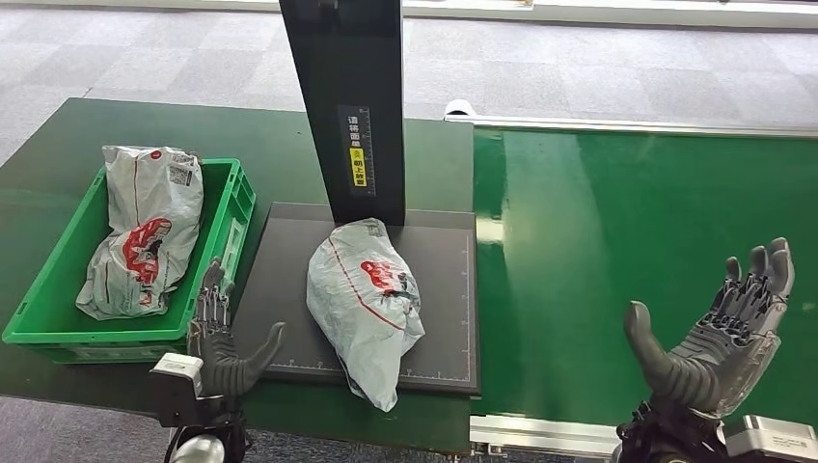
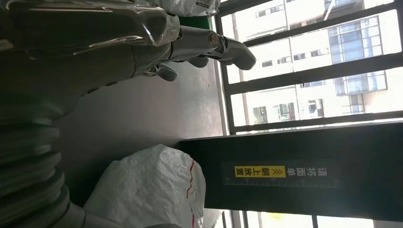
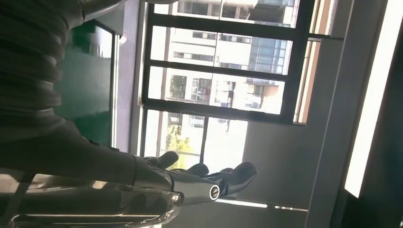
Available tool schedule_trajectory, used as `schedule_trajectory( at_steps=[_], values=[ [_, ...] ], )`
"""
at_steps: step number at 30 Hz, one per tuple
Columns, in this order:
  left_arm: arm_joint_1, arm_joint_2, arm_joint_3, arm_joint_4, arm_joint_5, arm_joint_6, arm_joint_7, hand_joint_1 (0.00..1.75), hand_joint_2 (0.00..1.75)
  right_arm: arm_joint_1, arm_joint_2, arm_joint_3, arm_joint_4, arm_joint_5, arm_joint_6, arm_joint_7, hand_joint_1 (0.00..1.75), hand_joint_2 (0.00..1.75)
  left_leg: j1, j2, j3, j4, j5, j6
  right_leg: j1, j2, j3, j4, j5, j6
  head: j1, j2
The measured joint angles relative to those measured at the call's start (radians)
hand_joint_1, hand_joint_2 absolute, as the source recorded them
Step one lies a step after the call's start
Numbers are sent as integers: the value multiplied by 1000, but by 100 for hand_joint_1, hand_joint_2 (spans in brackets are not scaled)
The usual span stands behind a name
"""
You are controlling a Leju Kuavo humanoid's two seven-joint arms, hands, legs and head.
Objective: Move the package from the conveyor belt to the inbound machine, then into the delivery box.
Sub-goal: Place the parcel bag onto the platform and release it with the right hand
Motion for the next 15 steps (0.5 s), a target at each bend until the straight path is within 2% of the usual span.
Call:
schedule_trajectory(
  at_steps=[4, 9, 15],
  values=[
    [3, 5, -12, -2, -57, -14, 35, 0, 175, 14, 5, -41, -13, -10, -10, 1, 0, 175, 0, 0, 0, 0, 0, 0, 0, 0, 0, 0, 0, 0, 0, 0],
    [-4, 23, -74, 33, -320, -84, 162, 0, 175, 19, 14, -59, -10, -22, -12, 5, 0, 175, 0, 0, 1, 0, 0, 0, 0, 0, 0, 0, 0, 0, 0, 0],
    [-98, 23, -156, 204, -562, -77, 218, 0, 175, 4, 37, -45, 8, 8, -4, 8, 0, 175, 0, 0, 1, 0, 0, 0, 0, 0, 1, 0, 0, 0, 0, 0]
  ],
)
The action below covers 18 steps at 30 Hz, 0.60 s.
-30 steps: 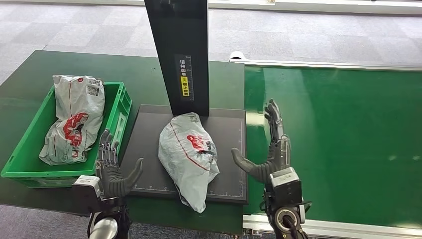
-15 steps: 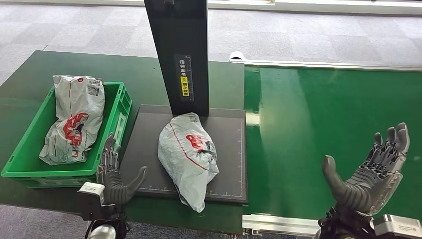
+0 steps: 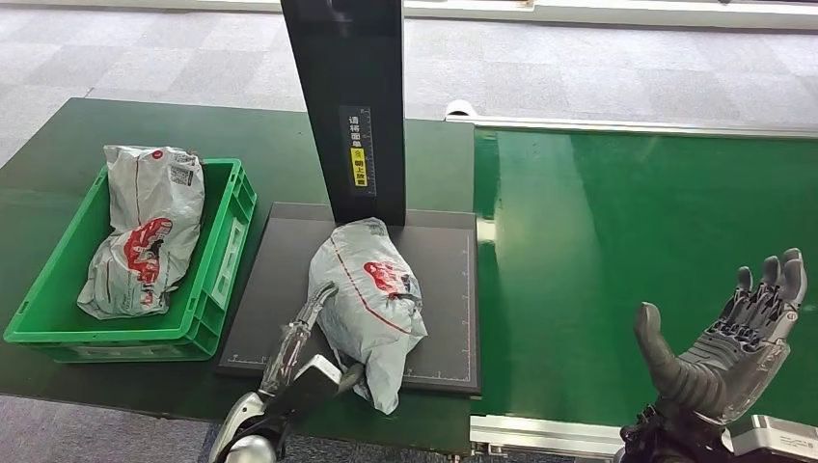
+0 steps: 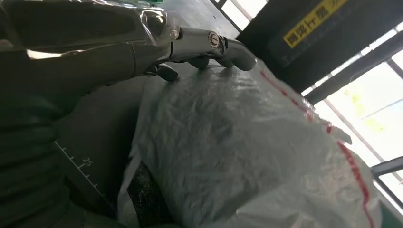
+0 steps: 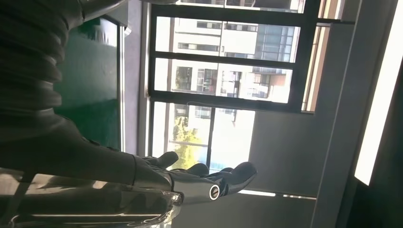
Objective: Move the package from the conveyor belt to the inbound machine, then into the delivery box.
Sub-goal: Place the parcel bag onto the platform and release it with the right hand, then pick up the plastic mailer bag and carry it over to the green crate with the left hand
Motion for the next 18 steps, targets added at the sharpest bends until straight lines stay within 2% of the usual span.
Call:
schedule_trajectory(
  at_steps=[6, 10, 14, 18],
  values=[
    [-137, -27, -75, 201, -111, 44, 30, 0, 175, -35, 26, 11, 10, 32, 13, 24, 0, 175, 0, 0, 1, 0, 1, 1, 0, -1, 2, 0, 0, 1, 0, 0],
    [-182, -40, -100, 281, -125, 58, 34, 0, 175, -40, 35, 11, 13, 33, 16, 25, 0, 175, 0, 0, 1, 0, 1, 1, 0, -1, 2, 0, 1, 1, 0, 0],
    [-208, -44, -115, 329, -143, 67, 41, 175, 175, -42, 40, 11, 16, 35, 22, 25, 0, 175, 0, 0, 1, 0, 1, 1, 0, -1, 2, 0, 1, 1, 0, 0],
    [-242, -52, -123, 381, -169, 109, 52, 175, 175, -50, 45, 11, 24, 40, 31, 30, 0, 175, 0, 0, 1, 0, 1, 1, 0, -1, 3, 0, 1, 1, 0, 0]
  ],
)
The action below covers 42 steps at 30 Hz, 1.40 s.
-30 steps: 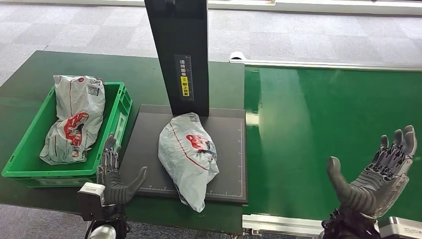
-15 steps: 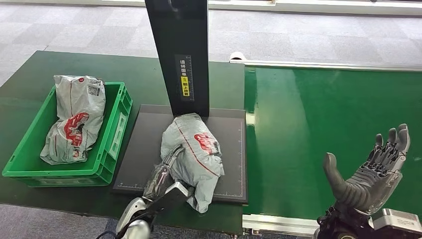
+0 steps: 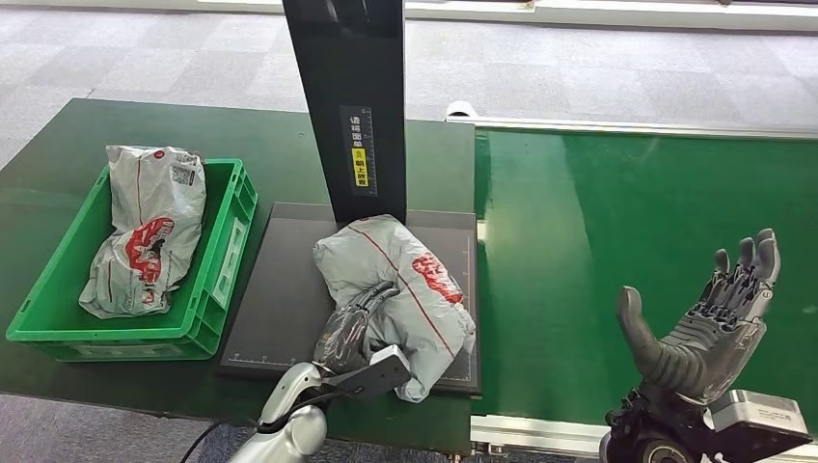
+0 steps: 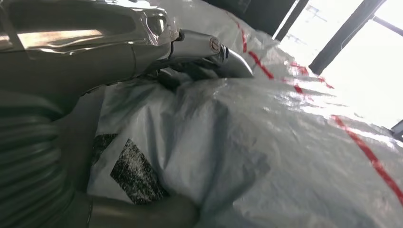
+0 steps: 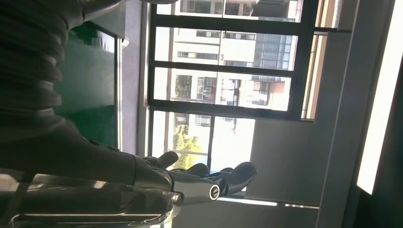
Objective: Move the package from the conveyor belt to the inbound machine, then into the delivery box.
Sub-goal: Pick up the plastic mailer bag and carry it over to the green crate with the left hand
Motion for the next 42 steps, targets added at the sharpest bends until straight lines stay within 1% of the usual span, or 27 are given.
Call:
schedule_trajectory(
  at_steps=[8, 13, 15, 17, 21, 24, 27, 29, 33, 36, 38, 42],
  values=[
    [-41, -9, 0, 43, 7, 40, -4, 175, 175, -10, 5, 0, 14, 2, 3, 2, 0, 175, 0, 0, 1, 0, 0, 0, 0, -1, 2, 0, 0, 0, 0, 0],
    [-20, -6, 18, 11, 87, 117, -36, 175, 175, -11, 7, 0, 21, 2, 3, 9, 0, 175, 0, 0, 1, 0, 0, 0, 0, 0, 1, 0, 0, 0, 0, 0],
    [6, 2, 34, -45, 124, 148, -51, 175, 175, -10, 8, -1, 23, 1, 0, 10, 0, 175, 0, 0, 0, 0, 0, 0, 0, 0, 0, 0, 0, 0, 0, 0],
    [39, 13, 54, -128, 159, 189, -71, 175, 175, -8, 10, -4, 24, 0, -7, 10, 0, 175, 0, 0, 0, 0, 0, 0, 0, 0, -2, 0, 0, 0, 0, 0],
    [106, 34, 104, -341, 227, 301, -126, 175, 175, 15, 19, -18, 20, 0, -25, 8, 0, 175, 1, 0, -3, 0, 0, 0, 1, 1, -4, 0, 0, 0, 0, 0],
    [149, 47, 160, -524, 299, 389, -187, 175, 175, 43, 29, -30, 10, -1, -40, -3, 0, 175, 1, 0, -4, 0, 0, 0, 1, 1, -5, 1, 0, 0, 0, 0],
    [184, 53, 231, -689, 362, 418, -265, 175, 175, 67, 41, -41, -1, -2, -48, -10, 0, 175, 1, 1, -5, 0, 0, 0, 1, 1, -6, 0, 0, 0, 0, 0],
    [200, 56, 272, -766, 382, 419, -293, 175, 175, 77, 47, -46, -5, -3, -49, -12, 0, 175, 1, 1, -5, 0, 0, 0, 1, 1, -5, 0, 0, 0, 0, 0],
    [223, 58, 313, -851, 390, 419, -305, 175, 175, 85, 55, -50, -11, -4, -49, -12, 0, 175, 1, 1, -4, 0, 0, 0, 1, 1, -5, 0, 0, 0, 0, 0],
    [232, 47, 345, -884, 392, 419, -355, 175, 175, 87, 60, -53, -13, -4, -49, -12, 0, 175, 0, 1, -4, 0, 0, 0, 1, 1, -5, 0, 0, 0, 0, 0],
    [233, 35, 382, -901, 402, 419, -379, 175, 175, 86, 65, -54, -13, -2, -49, -12, 0, 175, 0, 1, -4, 0, 0, 0, 1, 1, -5, 0, 0, 0, 0, 0],
    [207, 29, 480, -908, 447, 419, -386, 175, 175, 86, 70, -55, -13, 0, -52, -12, 0, 175, 1, 1, -4, 0, 0, 0, 1, 1, -5, 0, 0, 0, 0, 0]
  ],
)
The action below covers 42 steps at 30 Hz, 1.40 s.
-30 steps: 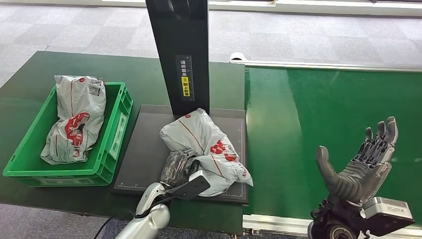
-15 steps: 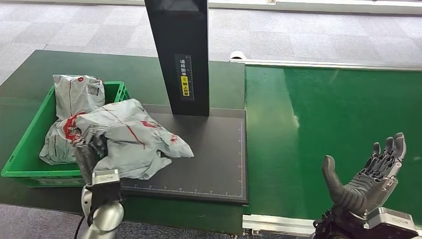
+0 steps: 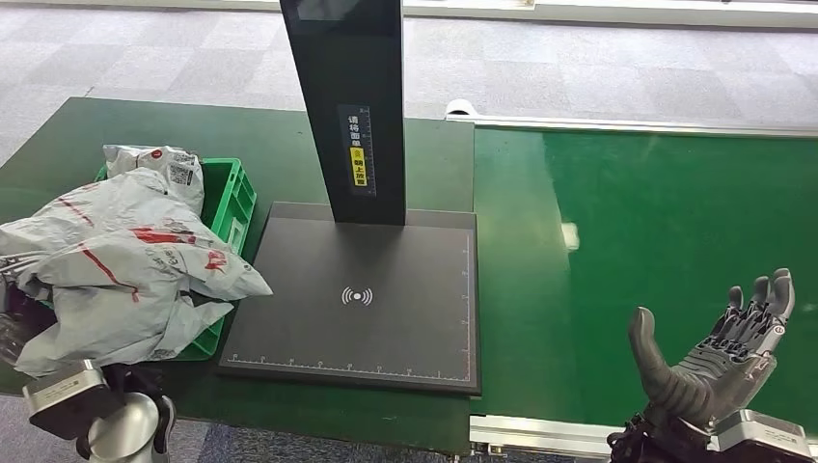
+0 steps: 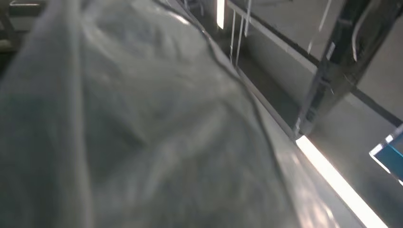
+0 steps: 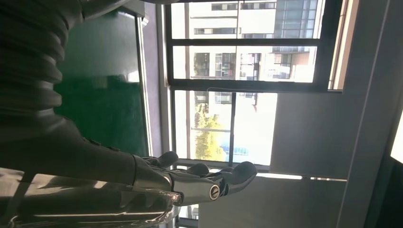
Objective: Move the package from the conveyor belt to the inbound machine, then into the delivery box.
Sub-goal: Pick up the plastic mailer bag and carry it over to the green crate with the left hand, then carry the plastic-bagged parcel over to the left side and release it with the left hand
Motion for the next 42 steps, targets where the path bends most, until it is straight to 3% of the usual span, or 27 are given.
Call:
schedule_trajectory(
  at_steps=[6, 11, 14, 18, 26, 29, 34, 38, 42],
  values=[
    [-70, 0, 135, 38, -10, 0, 0, 175, 175, -2, 1, -1, 0, -5, 0, 2, 0, 175, 0, 0, 0, 0, 0, 0, 0, 0, 0, 0, 0, 0, 0, 0],
    [-96, 0, 183, 66, -34, 0, 5, 175, 175, -6, 1, -1, 0, -9, 1, 2, 0, 175, 0, 0, 0, 0, 0, 0, 0, 0, 0, 0, 0, 0, 0, 0],
    [-137, 6, 211, 129, -86, 0, 51, 175, 175, -14, 1, 1, 1, -13, 4, 3, 0, 175, 0, 0, 0, 0, 0, 0, 0, 0, 0, 0, 0, 0, 0, 0],
    [-257, 41, 292, 314, -261, 0, 94, 175, 175, -36, 0, 10, 8, -23, 6, 6, 0, 175, 0, 0, 0, 0, 2, -1, 0, 0, 0, 1, 2, -2, 0, 0],
    [-538, 162, 560, 756, -686, 0, 156, 175, 175, -72, -13, 37, 44, -52, 2, 6, 0, 175, 1, 0, 0, 0, 5, -4, 1, 1, -3, 4, 3, -4, 0, 0],
    [-590, 197, 595, 865, -794, 0, 222, 172, 175, -84, -17, 45, 57, -57, 2, 6, 0, 175, 1, 0, -1, 0, 5, -4, 1, 1, -3, 4, 3, -4, 0, 0],
    [-627, 243, 581, 1004, -930, 0, 367, 161, 175, -103, -22, 57, 77, -64, 2, 6, 0, 175, 1, 0, -2, 0, 5, -4, 1, 1, -4, 4, 3, -4, 0, 0],
    [-643, 269, 553, 1079, -960, 0, 445, 0, 175, -115, -26, 62, 92, -65, 2, 7, 0, 175, 1, 0, -2, 0, 5, -4, 1, 1, -4, 4, 3, -4, 0, 0],
    [-665, 293, 523, 1137, -940, 0, 478, 0, 175, -137, -37, 65, 122, -75, 2, 9, 0, 175, 1, 0, -2, 0, 5, -4, 1, 1, -4, 5, 3, -4, 0, 0]
  ],
)
